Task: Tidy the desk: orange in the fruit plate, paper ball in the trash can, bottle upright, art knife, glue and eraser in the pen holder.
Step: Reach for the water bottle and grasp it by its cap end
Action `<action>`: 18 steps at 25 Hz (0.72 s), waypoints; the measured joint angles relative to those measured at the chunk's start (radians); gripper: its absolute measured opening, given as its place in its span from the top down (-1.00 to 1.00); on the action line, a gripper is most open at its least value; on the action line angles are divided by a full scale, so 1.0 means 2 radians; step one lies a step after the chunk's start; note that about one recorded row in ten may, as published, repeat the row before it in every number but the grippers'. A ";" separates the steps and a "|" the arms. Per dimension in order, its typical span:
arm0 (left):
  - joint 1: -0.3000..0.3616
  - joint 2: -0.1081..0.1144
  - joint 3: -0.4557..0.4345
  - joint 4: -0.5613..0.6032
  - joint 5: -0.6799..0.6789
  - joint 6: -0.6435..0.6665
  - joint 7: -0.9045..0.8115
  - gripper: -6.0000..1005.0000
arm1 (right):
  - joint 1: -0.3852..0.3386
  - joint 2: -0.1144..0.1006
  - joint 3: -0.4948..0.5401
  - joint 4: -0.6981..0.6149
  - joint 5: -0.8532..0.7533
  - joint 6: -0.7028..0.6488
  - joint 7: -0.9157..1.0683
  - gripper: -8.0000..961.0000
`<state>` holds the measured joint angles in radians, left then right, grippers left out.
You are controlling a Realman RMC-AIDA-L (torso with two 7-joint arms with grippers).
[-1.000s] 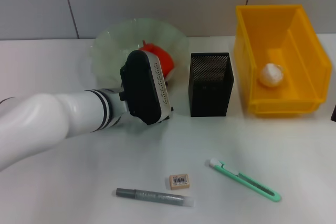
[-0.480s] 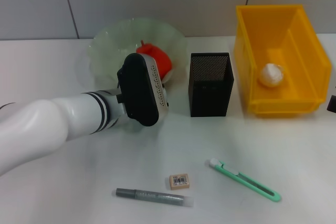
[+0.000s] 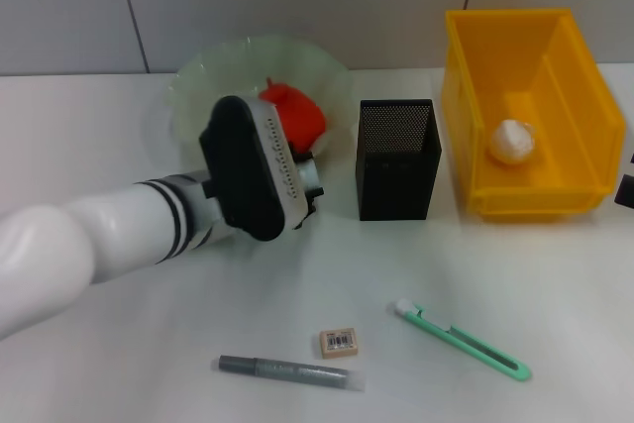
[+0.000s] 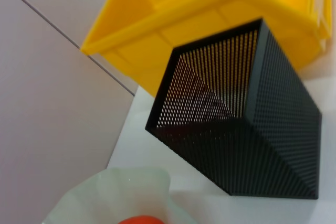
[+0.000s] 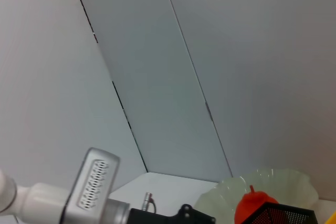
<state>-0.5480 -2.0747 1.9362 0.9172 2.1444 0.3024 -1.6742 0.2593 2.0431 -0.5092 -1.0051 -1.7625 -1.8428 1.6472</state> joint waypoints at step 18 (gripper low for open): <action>0.180 0.003 -0.164 0.250 -0.049 0.183 -0.006 0.30 | 0.009 -0.001 -0.001 0.009 0.000 0.006 -0.005 -0.75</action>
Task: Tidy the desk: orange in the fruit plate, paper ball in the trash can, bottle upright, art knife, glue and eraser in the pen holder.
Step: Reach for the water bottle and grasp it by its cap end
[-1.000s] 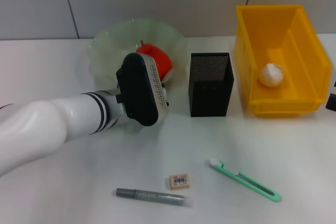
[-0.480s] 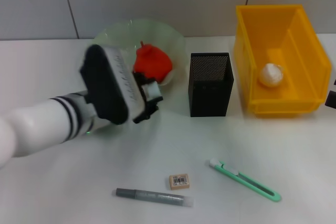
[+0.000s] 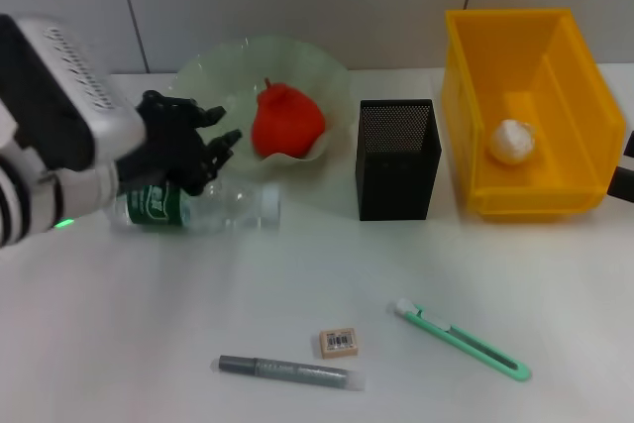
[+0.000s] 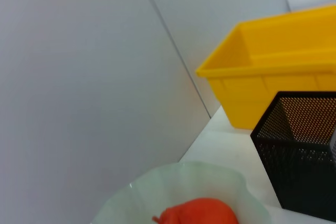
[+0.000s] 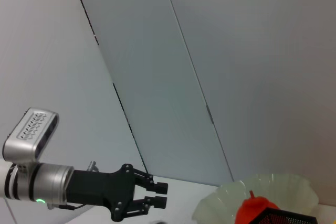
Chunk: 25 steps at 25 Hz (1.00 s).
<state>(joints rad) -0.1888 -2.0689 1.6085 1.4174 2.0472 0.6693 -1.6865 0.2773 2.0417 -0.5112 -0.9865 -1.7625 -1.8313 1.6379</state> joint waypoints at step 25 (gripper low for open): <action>-0.059 0.002 0.036 0.026 0.195 0.168 0.104 -0.33 | -0.004 0.000 0.001 0.011 -0.005 0.008 0.001 -0.74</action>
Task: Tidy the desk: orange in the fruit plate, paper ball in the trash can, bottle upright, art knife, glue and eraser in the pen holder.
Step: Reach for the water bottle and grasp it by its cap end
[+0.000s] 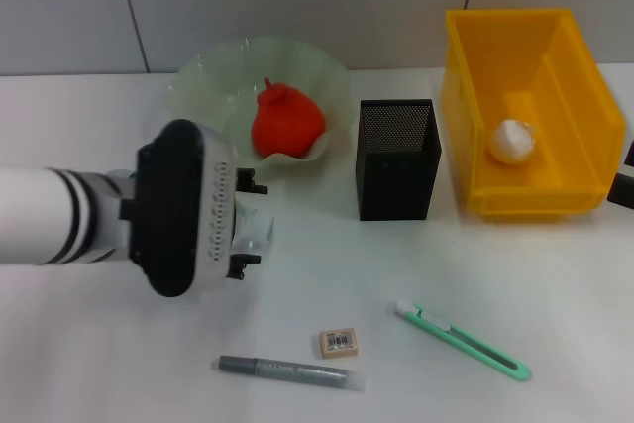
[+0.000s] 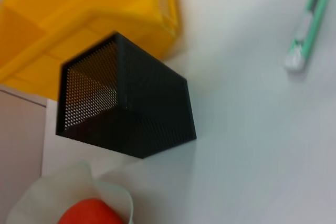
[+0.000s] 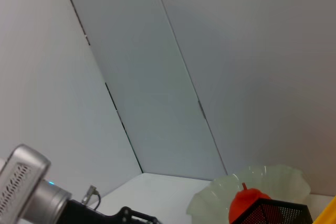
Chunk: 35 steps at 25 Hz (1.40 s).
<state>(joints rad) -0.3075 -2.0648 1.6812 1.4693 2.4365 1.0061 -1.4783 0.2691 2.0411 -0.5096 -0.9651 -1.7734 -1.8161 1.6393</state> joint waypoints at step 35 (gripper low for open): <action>-0.149 -0.007 0.053 -0.185 0.125 -0.073 -0.033 -0.58 | 0.022 0.002 0.000 0.023 -0.028 0.032 0.001 -0.75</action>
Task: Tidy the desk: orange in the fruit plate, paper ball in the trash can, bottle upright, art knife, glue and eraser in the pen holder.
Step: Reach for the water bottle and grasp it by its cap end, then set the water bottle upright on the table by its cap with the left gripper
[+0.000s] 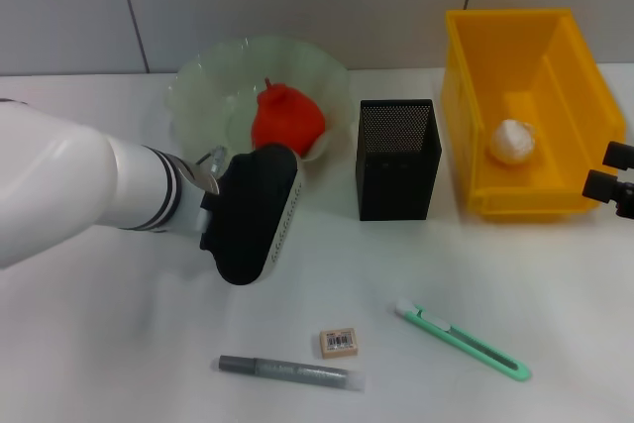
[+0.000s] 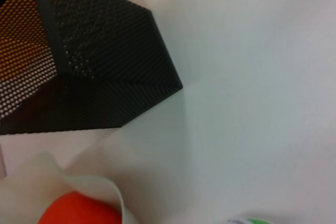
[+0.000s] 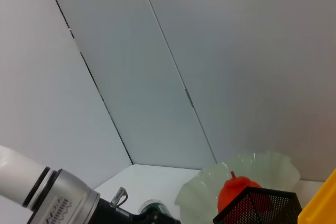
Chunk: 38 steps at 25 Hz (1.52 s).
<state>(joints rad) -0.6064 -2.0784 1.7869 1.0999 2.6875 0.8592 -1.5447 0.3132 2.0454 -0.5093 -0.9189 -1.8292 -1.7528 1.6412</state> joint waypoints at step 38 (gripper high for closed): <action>0.226 0.005 -0.167 0.206 -0.356 0.014 -0.034 0.08 | 0.015 0.008 0.000 0.001 0.005 0.000 -0.007 -0.74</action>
<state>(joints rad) -0.1542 -2.0678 1.4530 1.5122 1.9753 0.8864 -1.6131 0.3435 2.0612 -0.5092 -0.9174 -1.8192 -1.7522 1.6265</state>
